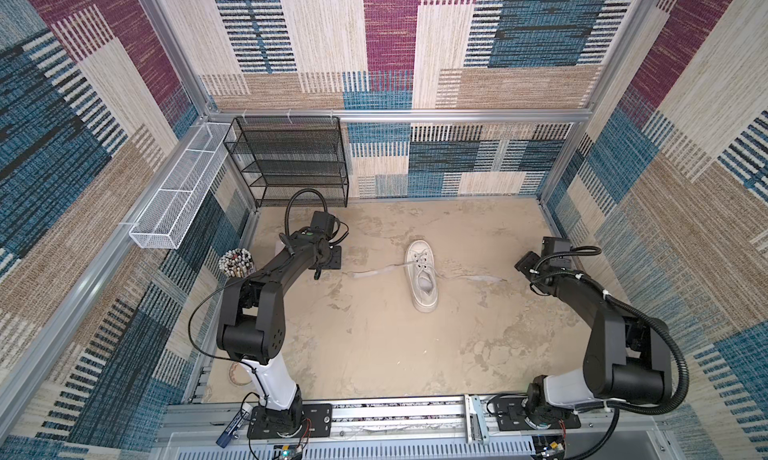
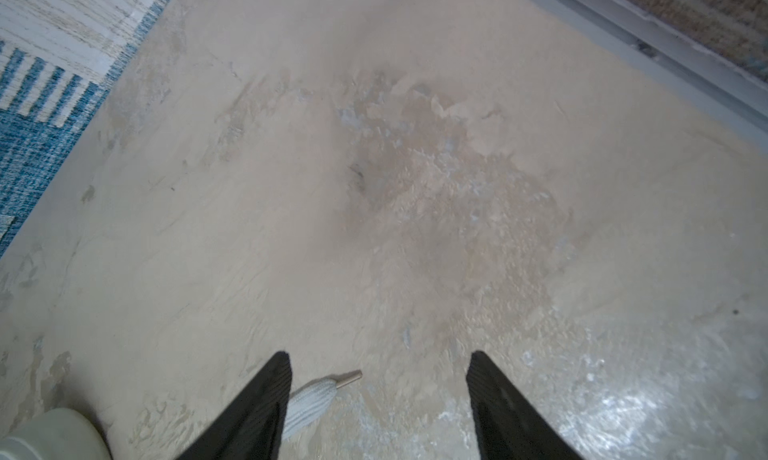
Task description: Tie the shoes
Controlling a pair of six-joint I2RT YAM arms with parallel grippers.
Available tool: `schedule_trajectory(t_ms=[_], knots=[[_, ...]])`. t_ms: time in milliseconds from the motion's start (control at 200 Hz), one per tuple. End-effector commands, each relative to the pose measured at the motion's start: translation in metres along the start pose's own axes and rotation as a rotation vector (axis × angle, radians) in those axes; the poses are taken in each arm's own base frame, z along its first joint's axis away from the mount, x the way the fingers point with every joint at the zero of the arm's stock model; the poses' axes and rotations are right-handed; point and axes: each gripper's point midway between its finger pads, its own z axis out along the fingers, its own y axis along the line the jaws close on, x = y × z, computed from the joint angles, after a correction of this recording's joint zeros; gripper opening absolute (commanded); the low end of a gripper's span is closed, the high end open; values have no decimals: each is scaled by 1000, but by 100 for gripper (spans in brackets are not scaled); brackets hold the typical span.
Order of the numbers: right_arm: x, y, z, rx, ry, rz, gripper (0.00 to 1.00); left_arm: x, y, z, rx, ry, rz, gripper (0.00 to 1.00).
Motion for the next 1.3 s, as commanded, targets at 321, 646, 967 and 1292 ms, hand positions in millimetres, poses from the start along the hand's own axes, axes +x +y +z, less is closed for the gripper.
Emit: schedule_trajectory(t_ms=[321, 646, 967, 1292], knots=[[22, 32, 2, -24, 128, -175, 67, -7, -62, -4, 147, 3, 50, 54], [68, 63, 23, -10, 240, -277, 66, 14, -108, 10, 159, 48, 81, 53], [85, 51, 36, 60, 281, -293, 62, 16, -108, 11, 145, 50, 103, 52], [88, 44, 46, 88, 281, -315, 57, 21, -106, 13, 141, 63, 103, 52]])
